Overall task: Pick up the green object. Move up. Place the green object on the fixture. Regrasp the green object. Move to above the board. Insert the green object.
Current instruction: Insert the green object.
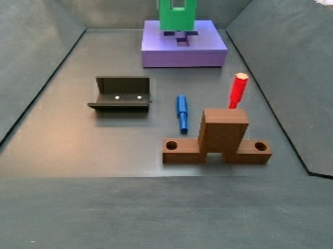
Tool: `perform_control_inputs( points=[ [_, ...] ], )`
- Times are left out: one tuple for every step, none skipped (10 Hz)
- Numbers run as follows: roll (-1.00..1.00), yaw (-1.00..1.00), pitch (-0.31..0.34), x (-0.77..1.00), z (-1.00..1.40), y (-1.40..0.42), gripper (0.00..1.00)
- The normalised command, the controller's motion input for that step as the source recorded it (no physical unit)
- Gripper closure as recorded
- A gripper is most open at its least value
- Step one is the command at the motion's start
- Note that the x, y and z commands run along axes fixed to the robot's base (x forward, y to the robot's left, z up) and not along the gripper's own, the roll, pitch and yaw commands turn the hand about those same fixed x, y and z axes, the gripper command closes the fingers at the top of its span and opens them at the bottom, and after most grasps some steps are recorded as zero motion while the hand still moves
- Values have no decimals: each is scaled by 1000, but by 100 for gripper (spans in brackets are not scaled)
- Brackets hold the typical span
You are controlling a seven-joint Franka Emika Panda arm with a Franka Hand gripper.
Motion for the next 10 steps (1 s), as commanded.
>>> perform_control_inputs(
  points=[
    [-116,0,-176,-157,-103,0,100],
    [-96,0,-214,-229,-54,0,100],
    [-54,0,-244,-334,0,0,100],
    [-24,0,-214,-306,0,0,100],
    [0,0,-146,-209,0,0,100],
    [0,26,-51,0,0,-51,100],
    [17,6,0,186,-40,-9,100],
    [66,14,0,106,-9,-11,100],
    [93,23,1,94,-29,-26,100],
    [107,54,4,6,-66,0,100]
  ],
)
